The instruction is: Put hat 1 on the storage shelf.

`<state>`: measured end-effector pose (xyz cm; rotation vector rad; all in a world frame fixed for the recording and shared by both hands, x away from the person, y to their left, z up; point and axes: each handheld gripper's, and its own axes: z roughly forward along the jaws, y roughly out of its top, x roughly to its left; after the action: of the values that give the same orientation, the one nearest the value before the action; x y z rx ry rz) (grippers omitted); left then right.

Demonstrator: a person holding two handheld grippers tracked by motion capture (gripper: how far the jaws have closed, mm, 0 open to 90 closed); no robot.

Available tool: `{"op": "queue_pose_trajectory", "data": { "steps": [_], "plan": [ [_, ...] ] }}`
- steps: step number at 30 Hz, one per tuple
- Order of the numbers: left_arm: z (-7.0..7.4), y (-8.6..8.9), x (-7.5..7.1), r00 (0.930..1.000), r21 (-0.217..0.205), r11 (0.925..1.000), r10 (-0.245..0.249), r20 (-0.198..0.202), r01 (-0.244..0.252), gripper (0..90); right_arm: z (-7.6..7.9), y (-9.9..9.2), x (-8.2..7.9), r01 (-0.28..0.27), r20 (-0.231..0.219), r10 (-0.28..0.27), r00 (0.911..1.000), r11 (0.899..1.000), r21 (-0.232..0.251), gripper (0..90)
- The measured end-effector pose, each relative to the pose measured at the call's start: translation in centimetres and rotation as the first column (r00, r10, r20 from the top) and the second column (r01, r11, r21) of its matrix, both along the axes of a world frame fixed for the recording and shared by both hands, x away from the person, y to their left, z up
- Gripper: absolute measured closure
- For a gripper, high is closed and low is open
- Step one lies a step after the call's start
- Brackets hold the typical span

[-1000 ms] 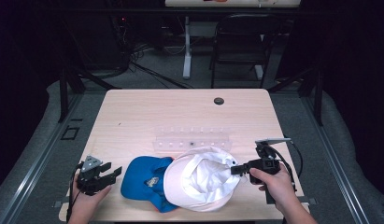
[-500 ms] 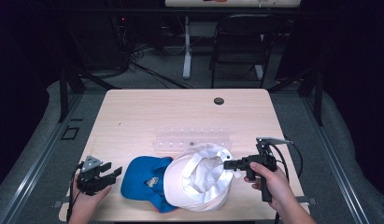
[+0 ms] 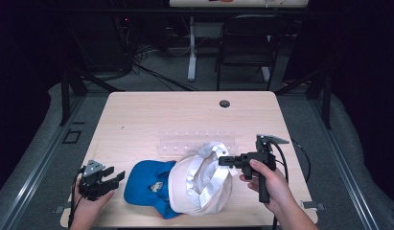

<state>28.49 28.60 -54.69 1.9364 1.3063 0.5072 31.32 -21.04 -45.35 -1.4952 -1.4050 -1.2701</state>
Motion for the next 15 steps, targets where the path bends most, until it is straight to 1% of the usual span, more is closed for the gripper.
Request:
{"op": "queue_pose_trajectory", "data": {
  "steps": [1, 3, 4, 7, 8, 12, 13, 14, 15],
  "plan": [
    [0.0, 0.0, 0.0, 1.0, 0.001, 1.0, 0.0, 0.001, 0.0, 49.2, 0.3, 0.2, 0.0, 0.003, -0.003, -0.003, 1.0, 1.0, 0.007, 81.4],
    [0.0, 0.0, 0.0, 1.0, -0.001, 1.0, 0.002, 0.004, -0.002, 49.2, 0.8, 0.3, 0.1, -0.01, 0.013, 0.01, 0.9999, 1.0, 0.013, 81.4],
    [0.0, 0.0, 0.0, 1.0, 0.0, 1.0, 0.002, 0.004, -0.002, 49.2, 1.2, 0.5, 0.0, -0.007, 0.017, 0.007, 0.9998, 1.0, 0.014, 81.4],
    [0.0, 0.0, 0.0, 1.0, 0.004, 1.0, 0.004, 0.002, -0.004, 49.2, 2.6, 0.7, -0.1, -0.009, 0.046, 0.008, 0.9989, 1.0, 0.027, 81.4],
    [-0.1, 0.0, 0.0, 0.9999, -0.001, 1.0, 0.009, 0.013, -0.009, 49.2, 3.0, 0.7, -0.2, -0.004, 0.049, 0.003, 0.9988, 1.0, 0.026, 81.4],
    [0.0, 0.0, 0.0, 1.0, 0.005, 1.0, 0.002, 0.001, -0.002, 49.2, 4.6, 0.4, -0.3, 0.015, 0.082, -0.017, 0.9965, 1.0, 0.023, 81.4],
    [0.1, 0.0, 0.0, 1.0, 0.007, 1.0, 0.001, 0.0, -0.001, 49.1, 4.9, 0.2, -0.2, 0.017, 0.085, -0.019, 0.9962, 1.0, 0.023, 81.4],
    [0.0, -0.1, 0.0, 1.0, 0.002, 1.0, 0.004, 0.008, -0.004, 49.1, 5.2, 0.1, -0.2, 0.022, 0.086, -0.024, 0.996, 1.0, 0.022, 81.4],
    [0.0, -0.1, 0.0, 1.0, 0.003, 1.0, 0.002, 0.007, -0.002, 49.0, 5.4, 0.0, -0.2, 0.04, 0.083, -0.042, 0.9957, 0.999, 0.025, 81.4]
  ]
}}
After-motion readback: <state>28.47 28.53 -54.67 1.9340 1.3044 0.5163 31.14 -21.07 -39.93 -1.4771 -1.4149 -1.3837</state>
